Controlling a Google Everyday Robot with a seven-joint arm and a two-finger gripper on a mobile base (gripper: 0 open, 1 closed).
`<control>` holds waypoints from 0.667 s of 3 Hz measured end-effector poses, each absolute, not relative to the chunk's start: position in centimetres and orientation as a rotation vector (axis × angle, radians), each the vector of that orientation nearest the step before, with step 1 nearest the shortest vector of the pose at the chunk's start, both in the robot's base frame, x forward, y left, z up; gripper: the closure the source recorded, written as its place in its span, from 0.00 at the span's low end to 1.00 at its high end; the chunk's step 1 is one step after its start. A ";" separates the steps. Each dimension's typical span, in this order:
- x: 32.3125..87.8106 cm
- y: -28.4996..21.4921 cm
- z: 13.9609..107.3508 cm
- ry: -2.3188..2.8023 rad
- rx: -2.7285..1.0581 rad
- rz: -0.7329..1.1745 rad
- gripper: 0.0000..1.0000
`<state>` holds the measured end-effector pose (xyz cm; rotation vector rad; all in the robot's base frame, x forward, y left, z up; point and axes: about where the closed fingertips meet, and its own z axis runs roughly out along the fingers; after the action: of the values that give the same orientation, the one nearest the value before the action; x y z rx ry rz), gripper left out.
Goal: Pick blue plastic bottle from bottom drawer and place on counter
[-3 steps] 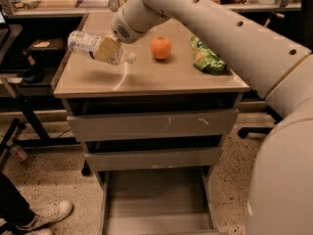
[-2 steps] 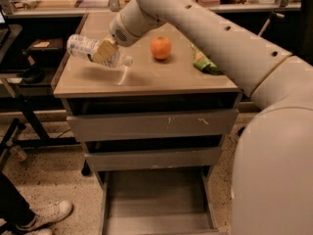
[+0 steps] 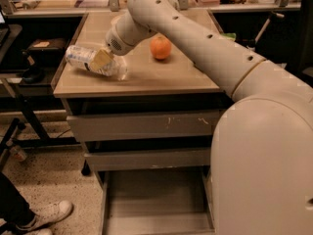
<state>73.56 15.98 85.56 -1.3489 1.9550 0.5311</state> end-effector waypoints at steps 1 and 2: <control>73.6 16.4 84.1 1.978 -1.354 0.545 1.00; 73.6 16.4 84.0 1.979 -1.354 0.546 0.81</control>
Offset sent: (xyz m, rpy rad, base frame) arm 0.0003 0.0037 -0.0136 -0.0063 0.0234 0.0013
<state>73.59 16.40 84.03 -1.3543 1.9790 0.5458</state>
